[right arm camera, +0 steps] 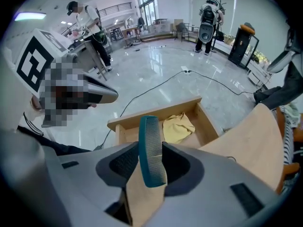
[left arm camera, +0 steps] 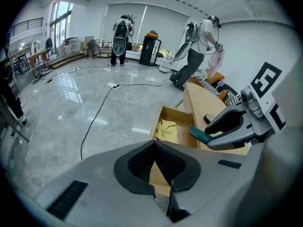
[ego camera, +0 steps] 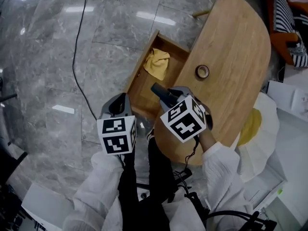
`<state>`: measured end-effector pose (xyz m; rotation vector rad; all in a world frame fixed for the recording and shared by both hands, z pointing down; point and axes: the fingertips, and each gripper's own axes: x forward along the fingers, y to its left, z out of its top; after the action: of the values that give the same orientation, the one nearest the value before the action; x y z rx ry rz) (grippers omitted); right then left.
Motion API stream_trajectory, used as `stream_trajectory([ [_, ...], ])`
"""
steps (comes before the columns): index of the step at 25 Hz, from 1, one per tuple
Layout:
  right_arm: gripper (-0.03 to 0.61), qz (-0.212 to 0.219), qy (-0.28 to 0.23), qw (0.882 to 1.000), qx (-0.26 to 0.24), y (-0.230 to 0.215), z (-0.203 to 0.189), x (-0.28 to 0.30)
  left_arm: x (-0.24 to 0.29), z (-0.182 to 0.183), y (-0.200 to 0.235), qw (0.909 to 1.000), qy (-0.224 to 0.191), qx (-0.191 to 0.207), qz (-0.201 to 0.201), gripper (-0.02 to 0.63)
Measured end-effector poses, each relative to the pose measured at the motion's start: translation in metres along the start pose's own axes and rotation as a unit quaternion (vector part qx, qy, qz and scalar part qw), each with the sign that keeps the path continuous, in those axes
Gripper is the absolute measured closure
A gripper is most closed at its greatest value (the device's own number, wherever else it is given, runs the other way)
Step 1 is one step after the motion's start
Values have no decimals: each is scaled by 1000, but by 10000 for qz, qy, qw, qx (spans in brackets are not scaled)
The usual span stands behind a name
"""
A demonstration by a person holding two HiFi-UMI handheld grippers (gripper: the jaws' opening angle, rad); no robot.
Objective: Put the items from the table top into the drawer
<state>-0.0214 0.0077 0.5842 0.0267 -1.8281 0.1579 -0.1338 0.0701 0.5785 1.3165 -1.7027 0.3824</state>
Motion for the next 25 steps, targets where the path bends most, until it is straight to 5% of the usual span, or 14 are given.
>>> stream_trajectory([
  [5,371,-58,-114,9990,429,1,21,4,0,11,16,10000,26,86,-40,614],
  [12,371,-195,-420,9853,1646,-2,43,3,5,28,26,9994,77,306,-157,614],
  [25,371,-205,-547,9668,2489,7,51,9,15,45,34,9985,81,471,-259,614],
])
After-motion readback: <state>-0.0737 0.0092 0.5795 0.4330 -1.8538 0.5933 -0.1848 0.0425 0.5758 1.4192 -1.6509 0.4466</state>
